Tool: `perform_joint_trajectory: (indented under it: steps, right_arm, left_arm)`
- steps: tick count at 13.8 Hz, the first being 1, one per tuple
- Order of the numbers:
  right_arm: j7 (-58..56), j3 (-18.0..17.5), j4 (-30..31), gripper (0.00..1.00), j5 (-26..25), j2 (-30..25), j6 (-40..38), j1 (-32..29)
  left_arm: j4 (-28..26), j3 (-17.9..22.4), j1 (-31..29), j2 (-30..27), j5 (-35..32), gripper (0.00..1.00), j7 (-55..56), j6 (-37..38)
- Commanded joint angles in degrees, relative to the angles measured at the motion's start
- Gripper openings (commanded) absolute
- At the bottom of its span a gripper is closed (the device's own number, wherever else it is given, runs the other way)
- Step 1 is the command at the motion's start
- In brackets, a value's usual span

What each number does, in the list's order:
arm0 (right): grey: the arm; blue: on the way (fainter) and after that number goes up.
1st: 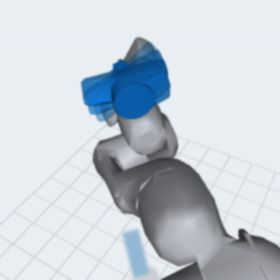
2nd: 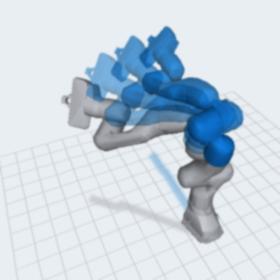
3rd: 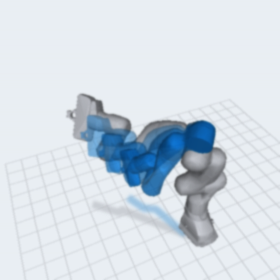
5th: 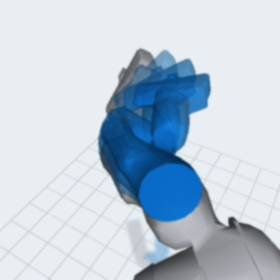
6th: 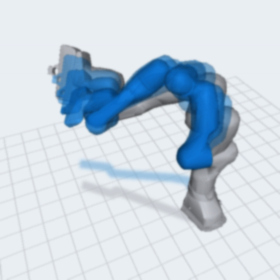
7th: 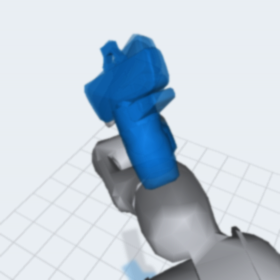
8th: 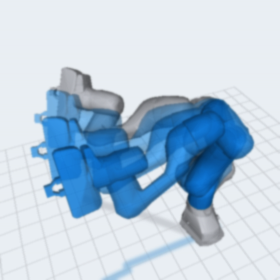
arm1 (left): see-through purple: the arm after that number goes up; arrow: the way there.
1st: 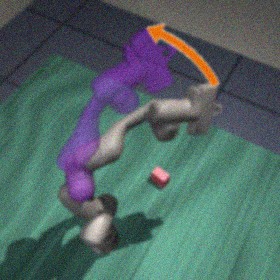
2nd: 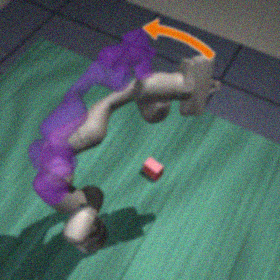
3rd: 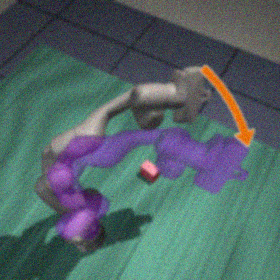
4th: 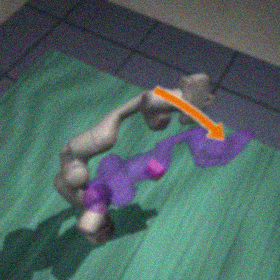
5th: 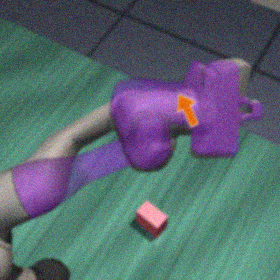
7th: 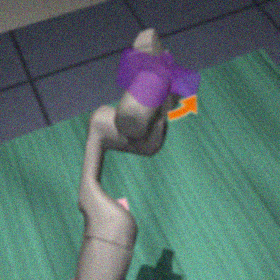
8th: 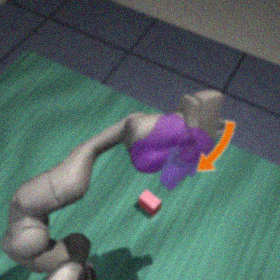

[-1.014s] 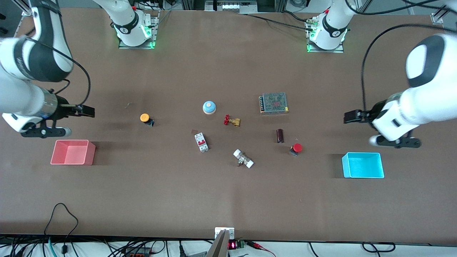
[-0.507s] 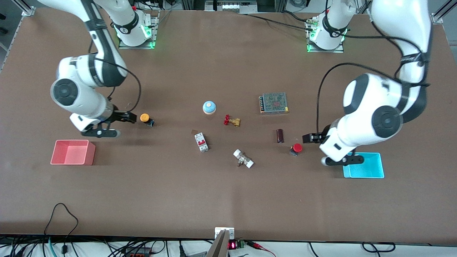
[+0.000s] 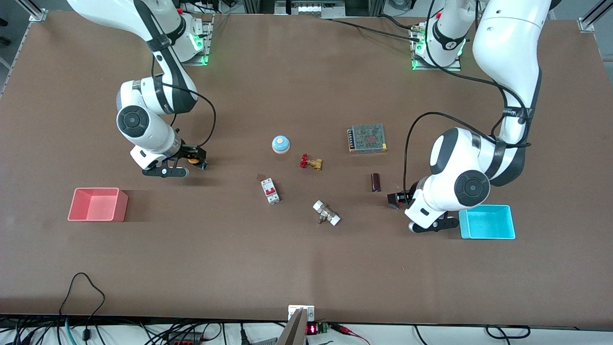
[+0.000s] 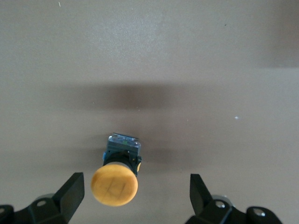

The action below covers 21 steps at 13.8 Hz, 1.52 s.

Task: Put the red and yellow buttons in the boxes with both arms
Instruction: 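Lower the right gripper onto yellow button while the left gripper lowers onto red, then close the right gripper on yellow button while the left gripper grasps red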

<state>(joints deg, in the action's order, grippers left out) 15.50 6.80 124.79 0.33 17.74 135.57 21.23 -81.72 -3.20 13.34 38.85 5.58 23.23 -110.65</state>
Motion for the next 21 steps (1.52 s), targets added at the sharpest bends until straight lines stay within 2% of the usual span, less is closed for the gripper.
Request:
perform_joint_trajectory:
  steps: [1, 6, 9, 11, 17, 19, 21]
  right_arm:
    - [2.25, 0.41, -0.07, 1.0, 0.64, 0.89, 1.27, 1.36]
    - [2.43, 0.41, -0.07, 1.0, 0.64, 4.58, 5.84, 1.19]
    - [2.43, 0.41, -0.07, 1.0, 0.64, 4.76, 5.76, 1.1]
    - [2.52, 0.41, -0.07, 1.0, 0.73, 4.67, 5.49, 1.1]
    - [2.52, 0.05, -0.07, 1.0, 0.81, 4.06, 4.09, 1.1]
    - [2.52, 0.05, -0.07, 1.0, 1.78, 4.06, 3.74, 1.19]
    - [2.34, 0.05, -0.16, 0.88, 1.78, 4.23, 3.04, 1.19]
  left_arm:
    - [0.86, 0.74, 0.81, 1.75, -0.75, 1.0, 1.99, -0.71]
    - [-0.97, 0.74, 2.13, 3.69, -1.28, 1.0, 4.79, -3.86]
    - [-2.39, 0.74, 2.48, 3.69, -1.98, 0.99, 5.33, -5.55]
    - [-2.48, 0.74, 2.48, 3.6, -1.98, 0.9, 5.33, -5.28]
    - [-2.39, 0.74, 2.04, 3.34, -1.98, 0.5, 4.72, -4.32]
    - [-2.39, 0.74, 1.96, 3.34, -1.98, 0.4, 4.72, -4.23]
    - [-2.39, 0.74, 1.87, 3.25, -1.98, 0.33, 4.72, -3.96]
